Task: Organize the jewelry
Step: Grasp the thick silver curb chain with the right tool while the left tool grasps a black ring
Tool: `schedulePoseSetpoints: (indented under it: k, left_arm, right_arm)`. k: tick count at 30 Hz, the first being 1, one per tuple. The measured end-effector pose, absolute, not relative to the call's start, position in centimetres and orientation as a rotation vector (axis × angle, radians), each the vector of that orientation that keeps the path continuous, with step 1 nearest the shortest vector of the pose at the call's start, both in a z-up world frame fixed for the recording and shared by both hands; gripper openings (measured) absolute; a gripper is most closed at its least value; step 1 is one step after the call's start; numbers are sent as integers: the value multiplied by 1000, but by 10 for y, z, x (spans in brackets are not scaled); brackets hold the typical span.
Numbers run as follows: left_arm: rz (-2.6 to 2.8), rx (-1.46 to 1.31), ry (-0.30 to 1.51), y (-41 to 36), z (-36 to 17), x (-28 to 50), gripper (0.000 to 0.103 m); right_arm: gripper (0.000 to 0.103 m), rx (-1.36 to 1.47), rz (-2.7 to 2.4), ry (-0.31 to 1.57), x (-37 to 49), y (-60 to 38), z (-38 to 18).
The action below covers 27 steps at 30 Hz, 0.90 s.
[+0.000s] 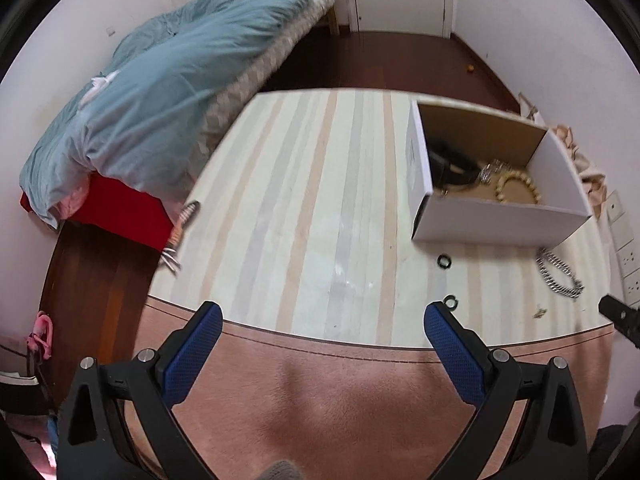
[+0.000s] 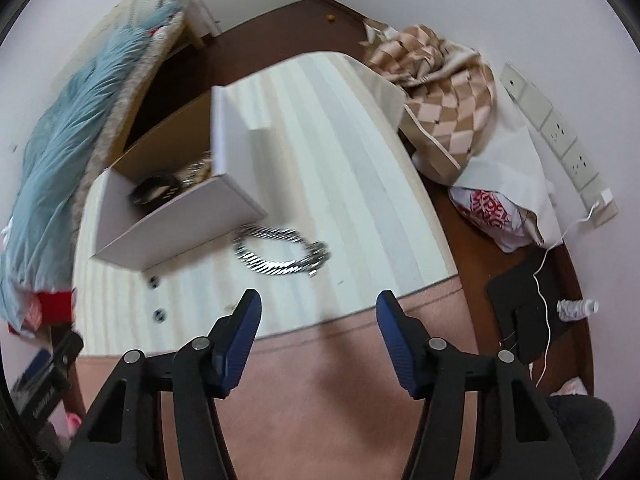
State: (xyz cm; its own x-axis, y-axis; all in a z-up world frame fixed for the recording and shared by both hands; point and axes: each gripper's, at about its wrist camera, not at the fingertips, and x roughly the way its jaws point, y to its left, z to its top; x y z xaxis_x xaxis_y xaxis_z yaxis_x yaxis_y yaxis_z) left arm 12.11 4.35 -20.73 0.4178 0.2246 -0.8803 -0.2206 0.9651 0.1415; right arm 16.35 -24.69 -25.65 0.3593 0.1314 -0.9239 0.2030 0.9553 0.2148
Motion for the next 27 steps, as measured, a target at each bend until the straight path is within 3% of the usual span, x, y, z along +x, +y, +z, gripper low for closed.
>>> schedulePoseSetpoints:
  k: [6,10,12,14,27]
  left_arm:
    - [292,14,1154,45,-231,133,103]
    - [295,15,1167,46,-238,137,103]
    - [291,16,1174,45,-241,138,103]
    - [274,13,1181,42,-243,137,103]
    - [67,-34,1215,-1,-257,154,98]
  right_arm:
    - [56,306,-89,1213,192,-248,-285]
    - [43,178,-108,1197,201,-229,-289]
    - [33,94,-119,1195,203,-216,-290]
    - [10,79,-97,1193,203,-212,-290]
    - [6,193,-95,1224,163,-237,-286]
